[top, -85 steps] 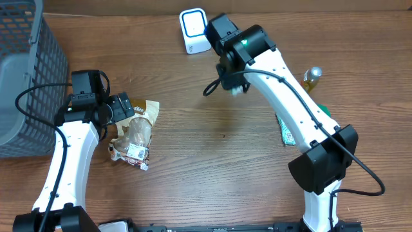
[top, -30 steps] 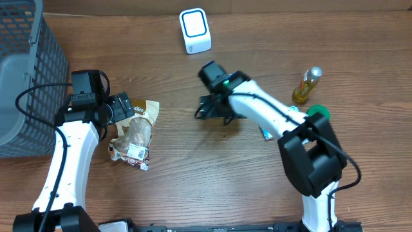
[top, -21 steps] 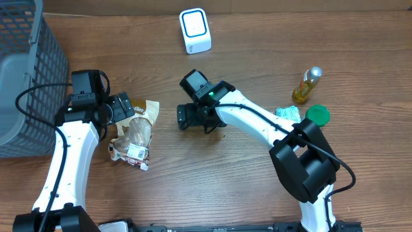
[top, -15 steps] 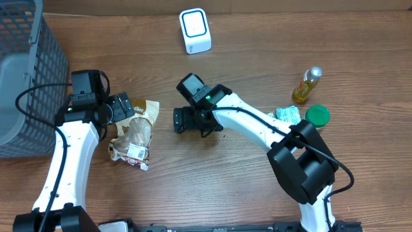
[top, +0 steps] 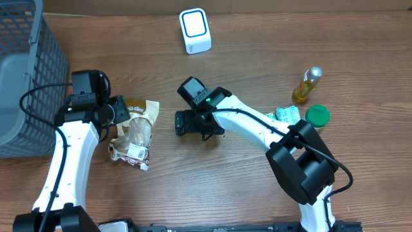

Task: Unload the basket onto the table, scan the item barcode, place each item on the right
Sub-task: 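Move the right gripper left toward the brown snack bag, then grasp the brown snack bag with the left gripper and lift it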

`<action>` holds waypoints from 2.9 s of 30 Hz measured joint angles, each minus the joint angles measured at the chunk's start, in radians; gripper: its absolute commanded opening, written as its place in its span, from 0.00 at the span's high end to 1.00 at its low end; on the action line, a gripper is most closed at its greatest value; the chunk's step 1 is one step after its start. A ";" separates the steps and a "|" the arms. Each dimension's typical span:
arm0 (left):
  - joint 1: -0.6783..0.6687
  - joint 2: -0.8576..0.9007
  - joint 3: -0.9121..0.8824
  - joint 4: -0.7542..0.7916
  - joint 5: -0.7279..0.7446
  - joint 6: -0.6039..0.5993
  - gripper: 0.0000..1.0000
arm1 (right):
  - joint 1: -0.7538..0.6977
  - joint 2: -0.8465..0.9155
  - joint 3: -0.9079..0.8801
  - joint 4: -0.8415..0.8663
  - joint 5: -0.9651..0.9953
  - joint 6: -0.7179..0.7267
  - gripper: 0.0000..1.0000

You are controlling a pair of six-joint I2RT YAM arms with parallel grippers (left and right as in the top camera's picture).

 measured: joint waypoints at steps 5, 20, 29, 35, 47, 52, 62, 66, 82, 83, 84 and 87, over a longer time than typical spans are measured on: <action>0.000 0.000 -0.001 -0.005 -0.031 0.029 0.96 | 0.000 0.000 0.000 -0.008 0.032 0.000 0.00; 0.000 0.000 -0.172 0.154 -0.146 0.036 0.93 | 0.000 0.000 0.000 -0.021 0.078 0.000 0.00; 0.000 0.000 -0.319 0.296 -0.147 0.036 0.94 | 0.000 0.000 0.000 -0.020 0.080 0.002 0.00; 0.000 0.000 -0.327 0.288 -0.121 0.036 0.94 | 0.000 0.000 0.000 -0.025 0.080 0.003 0.00; 0.000 0.009 -0.097 0.097 -0.154 0.036 0.92 | 0.000 0.000 0.000 -0.022 0.080 0.003 0.00; 0.000 0.072 -0.101 0.112 -0.174 0.036 0.91 | 0.000 0.000 0.000 -0.021 0.081 0.003 0.00; 0.000 0.299 -0.102 0.174 -0.108 0.056 0.94 | 0.000 0.000 -0.001 -0.005 0.080 0.003 0.00; 0.002 0.303 -0.096 0.170 -0.034 0.075 0.94 | 0.000 0.000 -0.001 -0.006 0.081 0.003 0.00; -0.082 0.305 -0.089 0.029 0.188 0.089 0.89 | -0.112 -0.006 -0.002 -0.148 -0.223 -0.109 0.32; -0.091 0.305 -0.089 0.015 0.198 0.088 0.88 | -0.110 -0.006 -0.002 -0.166 -0.234 -0.111 0.36; -0.099 0.305 -0.089 0.007 0.203 0.089 0.87 | -0.108 -0.007 -0.002 -0.182 -0.247 -0.114 0.43; -0.116 0.305 -0.089 -0.003 0.211 0.089 0.86 | -0.093 -0.007 -0.003 -0.203 -0.290 -0.122 0.70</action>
